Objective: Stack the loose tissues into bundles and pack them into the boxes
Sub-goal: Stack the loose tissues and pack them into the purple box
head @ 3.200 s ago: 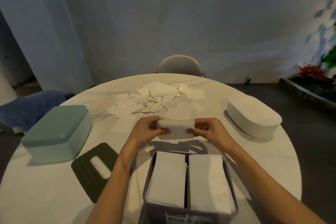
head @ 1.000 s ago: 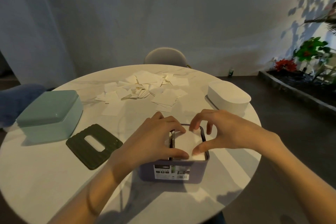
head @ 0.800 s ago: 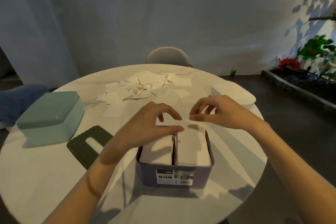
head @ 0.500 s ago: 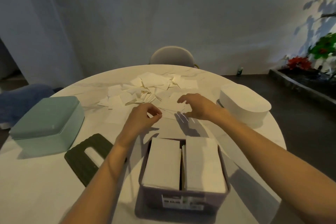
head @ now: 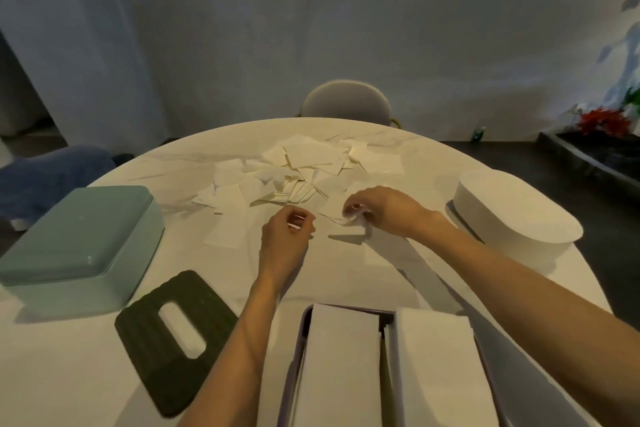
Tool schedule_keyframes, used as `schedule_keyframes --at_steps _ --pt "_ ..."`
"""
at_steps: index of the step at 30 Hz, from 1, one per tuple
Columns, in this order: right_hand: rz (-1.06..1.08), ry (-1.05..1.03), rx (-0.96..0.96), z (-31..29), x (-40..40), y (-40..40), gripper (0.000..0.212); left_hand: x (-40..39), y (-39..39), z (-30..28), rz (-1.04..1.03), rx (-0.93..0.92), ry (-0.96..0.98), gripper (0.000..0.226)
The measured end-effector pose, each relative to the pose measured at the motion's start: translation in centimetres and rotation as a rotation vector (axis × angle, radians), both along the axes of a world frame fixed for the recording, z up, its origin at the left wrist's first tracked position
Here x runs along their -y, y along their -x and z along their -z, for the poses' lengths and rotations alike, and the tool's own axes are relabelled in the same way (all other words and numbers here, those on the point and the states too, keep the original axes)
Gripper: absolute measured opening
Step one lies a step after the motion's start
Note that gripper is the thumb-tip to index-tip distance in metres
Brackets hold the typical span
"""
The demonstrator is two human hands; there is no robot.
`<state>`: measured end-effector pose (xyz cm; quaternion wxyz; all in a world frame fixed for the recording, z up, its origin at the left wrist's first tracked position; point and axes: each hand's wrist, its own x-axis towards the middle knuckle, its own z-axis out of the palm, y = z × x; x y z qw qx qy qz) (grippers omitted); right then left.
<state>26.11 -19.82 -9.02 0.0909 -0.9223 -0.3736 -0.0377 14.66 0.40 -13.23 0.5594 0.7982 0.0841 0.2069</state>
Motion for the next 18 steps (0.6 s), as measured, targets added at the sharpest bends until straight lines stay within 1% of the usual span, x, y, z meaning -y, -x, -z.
schedule_keyframes --at_steps 1,5,7,8,10,12,14,16,18 --pt "0.011 -0.066 0.005 -0.2 0.5 0.1 0.028 0.0 -0.2 -0.1 0.002 -0.006 0.035 0.007" --pt "0.05 -0.201 -0.051 -1.4 1.1 0.9 0.025 -0.4 -0.6 0.0 -0.015 -0.014 0.143 0.01" --pt "0.096 -0.34 -0.102 -2.0 1.3 1.3 0.023 -0.5 -0.9 0.0 -0.025 -0.006 0.232 0.013" --pt "0.12 -0.415 -0.132 -2.4 1.3 1.5 0.023 -0.5 -1.0 -0.1 -0.031 -0.015 0.288 0.016" --pt "0.143 -0.536 -0.228 -3.6 1.1 2.1 0.027 -0.4 -1.3 -0.8 -0.04 -0.052 0.417 0.03" --pt "0.078 -0.629 -0.36 -4.9 1.0 3.0 0.032 -0.4 -1.4 -1.5 -0.023 -0.123 0.493 0.046" --pt "-0.01 -0.659 -0.45 -5.7 0.7 3.5 0.032 -0.4 -1.1 -2.1 0.043 -0.179 0.611 0.055" --pt "-0.064 -0.626 -0.521 -6.0 0.0 3.7 0.03 -0.3 -0.6 -2.4 0.188 -0.235 0.816 0.063" --pt "-0.079 -0.562 -0.543 -5.7 -0.9 3.3 0.028 0.3 -0.2 -2.6 0.365 -0.298 0.988 0.074"
